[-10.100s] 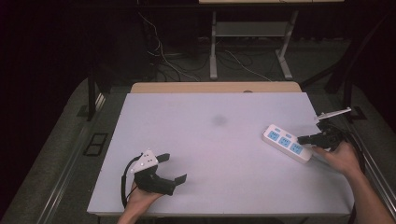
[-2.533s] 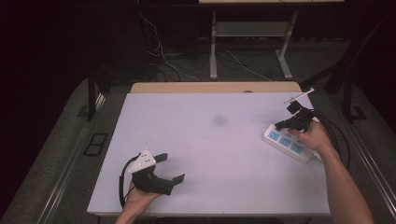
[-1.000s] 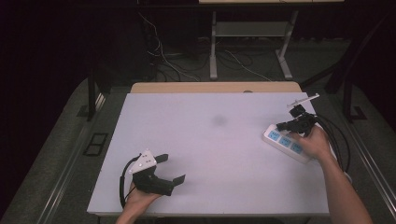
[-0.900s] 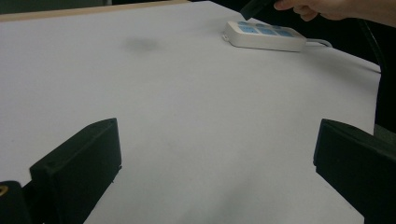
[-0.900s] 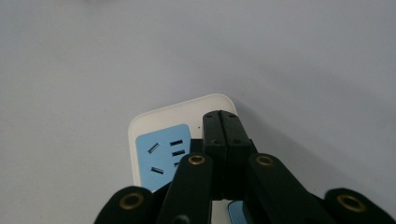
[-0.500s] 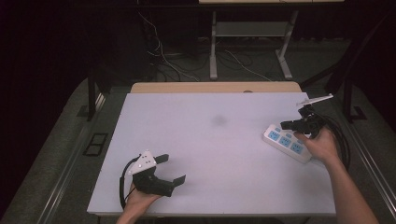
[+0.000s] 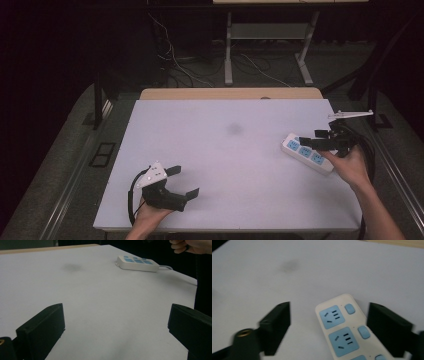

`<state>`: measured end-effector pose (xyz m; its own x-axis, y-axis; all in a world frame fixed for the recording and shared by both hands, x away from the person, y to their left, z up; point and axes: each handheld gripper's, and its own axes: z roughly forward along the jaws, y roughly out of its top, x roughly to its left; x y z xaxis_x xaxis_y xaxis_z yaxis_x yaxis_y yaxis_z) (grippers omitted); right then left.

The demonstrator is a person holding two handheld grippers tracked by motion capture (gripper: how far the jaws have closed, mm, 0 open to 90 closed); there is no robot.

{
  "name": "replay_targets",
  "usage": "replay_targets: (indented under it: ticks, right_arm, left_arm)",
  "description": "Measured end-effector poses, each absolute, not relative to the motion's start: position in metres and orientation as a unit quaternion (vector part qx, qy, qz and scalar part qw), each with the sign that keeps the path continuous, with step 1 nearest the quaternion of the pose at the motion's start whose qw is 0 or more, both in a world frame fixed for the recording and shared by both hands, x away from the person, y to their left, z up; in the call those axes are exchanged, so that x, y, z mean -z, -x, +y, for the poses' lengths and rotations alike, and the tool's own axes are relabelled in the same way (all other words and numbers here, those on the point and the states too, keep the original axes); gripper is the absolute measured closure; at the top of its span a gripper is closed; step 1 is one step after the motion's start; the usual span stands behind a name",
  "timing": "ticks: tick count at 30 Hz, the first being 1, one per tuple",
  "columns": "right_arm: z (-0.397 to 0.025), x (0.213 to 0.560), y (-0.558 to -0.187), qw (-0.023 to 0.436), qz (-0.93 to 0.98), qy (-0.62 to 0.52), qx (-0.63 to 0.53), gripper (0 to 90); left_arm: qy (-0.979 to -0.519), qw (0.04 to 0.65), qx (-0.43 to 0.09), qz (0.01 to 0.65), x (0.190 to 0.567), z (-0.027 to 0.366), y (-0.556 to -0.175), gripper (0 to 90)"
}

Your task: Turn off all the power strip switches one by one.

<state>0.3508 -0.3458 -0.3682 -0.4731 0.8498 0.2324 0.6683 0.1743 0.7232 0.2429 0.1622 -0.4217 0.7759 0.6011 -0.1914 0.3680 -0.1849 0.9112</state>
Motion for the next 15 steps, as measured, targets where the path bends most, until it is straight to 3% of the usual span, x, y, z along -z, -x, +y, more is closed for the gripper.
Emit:
replay_targets:
  ticks: [3, 15]
  right_arm:
    - [-0.344, 0.368, -0.340, 0.095, 0.755, -0.493, -0.423, 0.6]
    - [-0.332, 0.385, -0.290, 0.073, 0.753, -0.448, -0.477, 0.5]
  left_arm:
    - [-0.763, 0.552, -0.105, 0.319, 0.422, 0.162, -0.243, 0.0]
    - [-0.766, 0.547, -0.102, 0.322, 0.424, 0.162, -0.244, 0.0]
